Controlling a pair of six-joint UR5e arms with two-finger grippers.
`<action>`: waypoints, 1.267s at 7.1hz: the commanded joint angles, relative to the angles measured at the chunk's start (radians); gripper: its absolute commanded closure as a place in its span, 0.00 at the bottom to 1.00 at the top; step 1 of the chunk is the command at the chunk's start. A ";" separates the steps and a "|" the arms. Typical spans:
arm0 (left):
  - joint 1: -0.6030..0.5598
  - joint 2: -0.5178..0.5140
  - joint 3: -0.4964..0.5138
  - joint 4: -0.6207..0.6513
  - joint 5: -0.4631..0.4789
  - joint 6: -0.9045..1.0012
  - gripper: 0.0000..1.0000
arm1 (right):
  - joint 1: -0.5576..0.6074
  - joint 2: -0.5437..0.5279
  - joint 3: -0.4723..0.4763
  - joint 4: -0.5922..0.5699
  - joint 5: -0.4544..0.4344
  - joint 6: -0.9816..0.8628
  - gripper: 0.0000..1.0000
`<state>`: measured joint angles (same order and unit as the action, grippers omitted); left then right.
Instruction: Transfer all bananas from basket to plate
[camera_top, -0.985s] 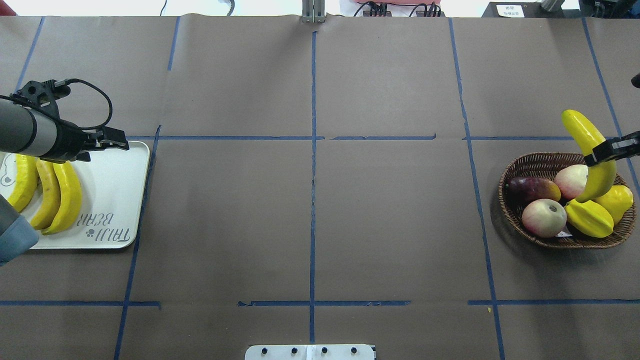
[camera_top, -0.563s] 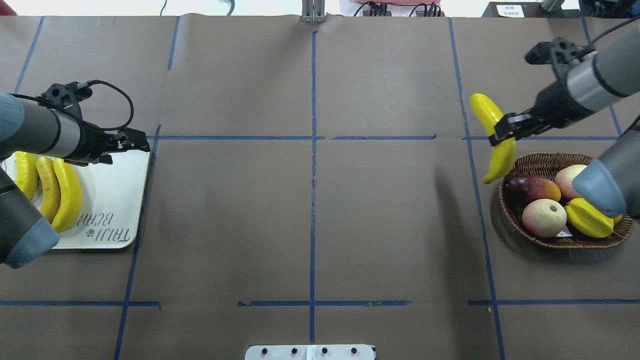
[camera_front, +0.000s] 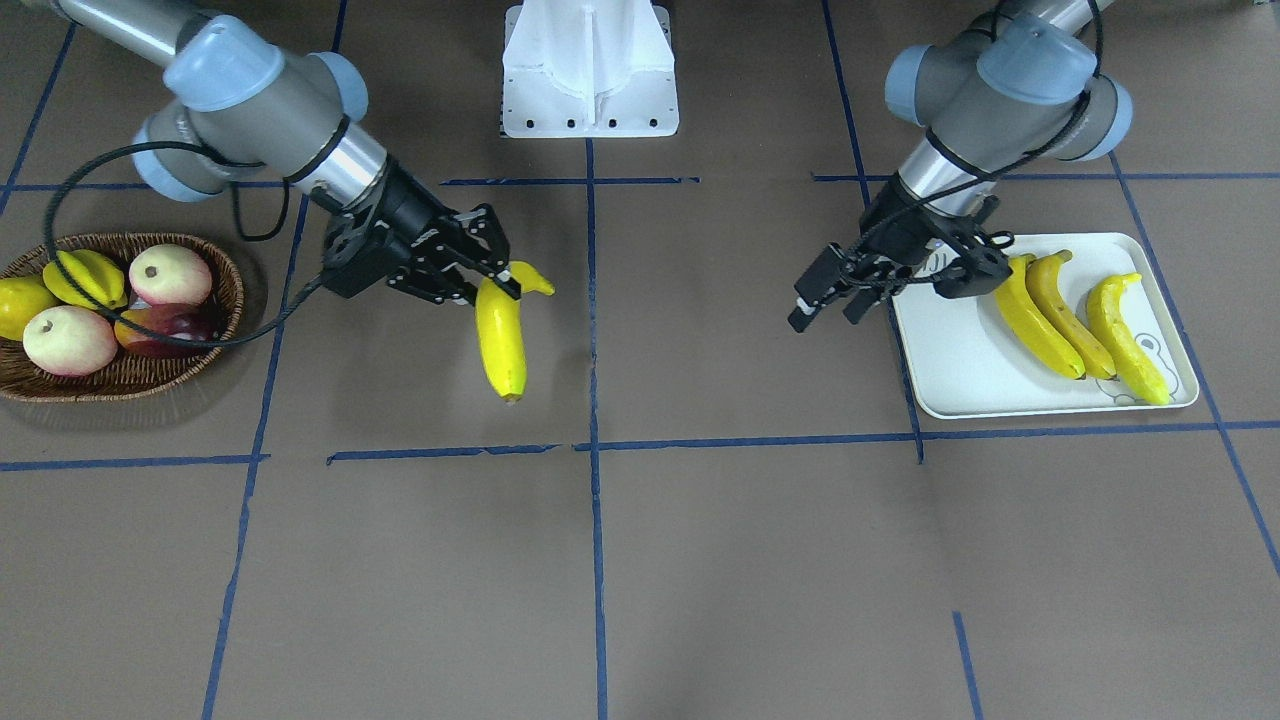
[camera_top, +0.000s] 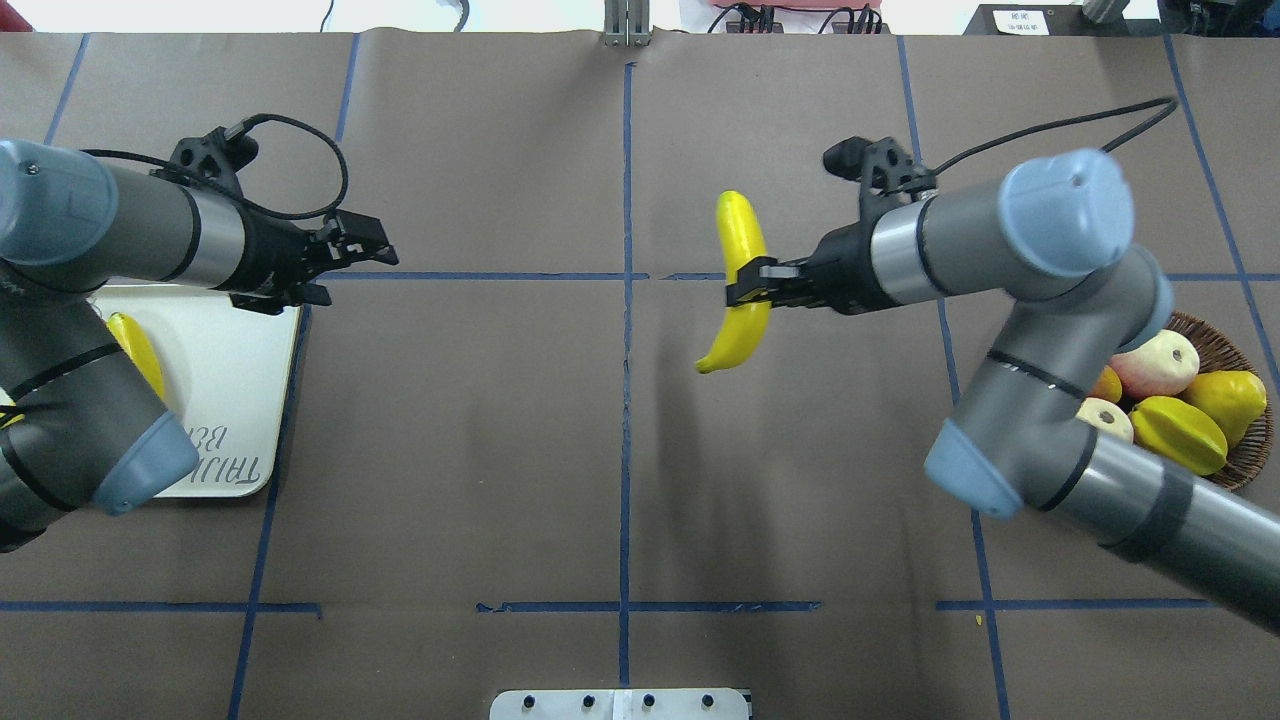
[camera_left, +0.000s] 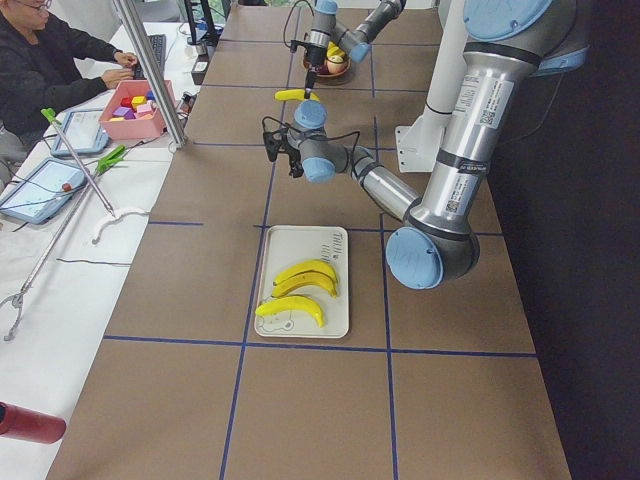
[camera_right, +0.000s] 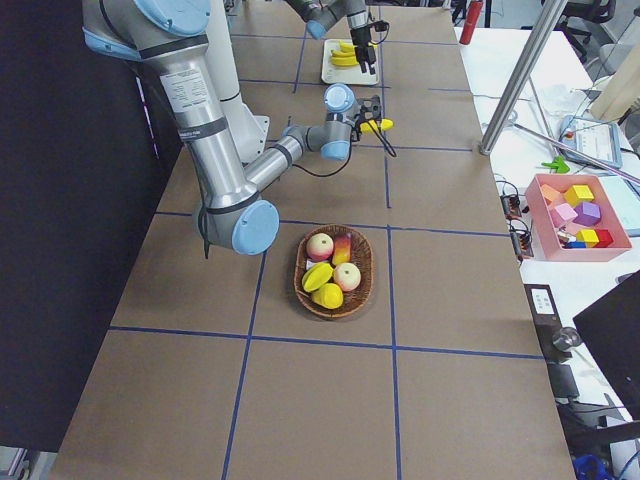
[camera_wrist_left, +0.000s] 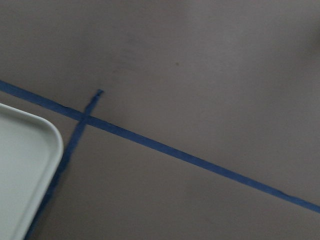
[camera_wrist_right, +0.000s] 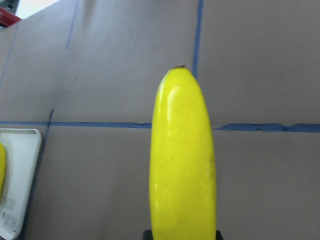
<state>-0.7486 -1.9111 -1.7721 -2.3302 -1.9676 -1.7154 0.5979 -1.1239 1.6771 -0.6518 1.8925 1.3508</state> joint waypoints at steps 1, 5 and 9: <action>0.044 -0.096 0.019 -0.166 0.001 -0.203 0.00 | -0.072 0.035 -0.023 0.116 -0.084 0.056 0.99; 0.114 -0.245 0.157 -0.163 0.010 -0.211 0.01 | -0.110 0.041 -0.022 0.118 -0.081 0.056 0.99; 0.141 -0.253 0.194 -0.163 0.013 -0.210 0.01 | -0.133 0.038 -0.010 0.121 -0.076 0.051 0.98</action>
<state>-0.6256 -2.1619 -1.5942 -2.4934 -1.9565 -1.9254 0.4692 -1.0849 1.6657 -0.5310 1.8158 1.4041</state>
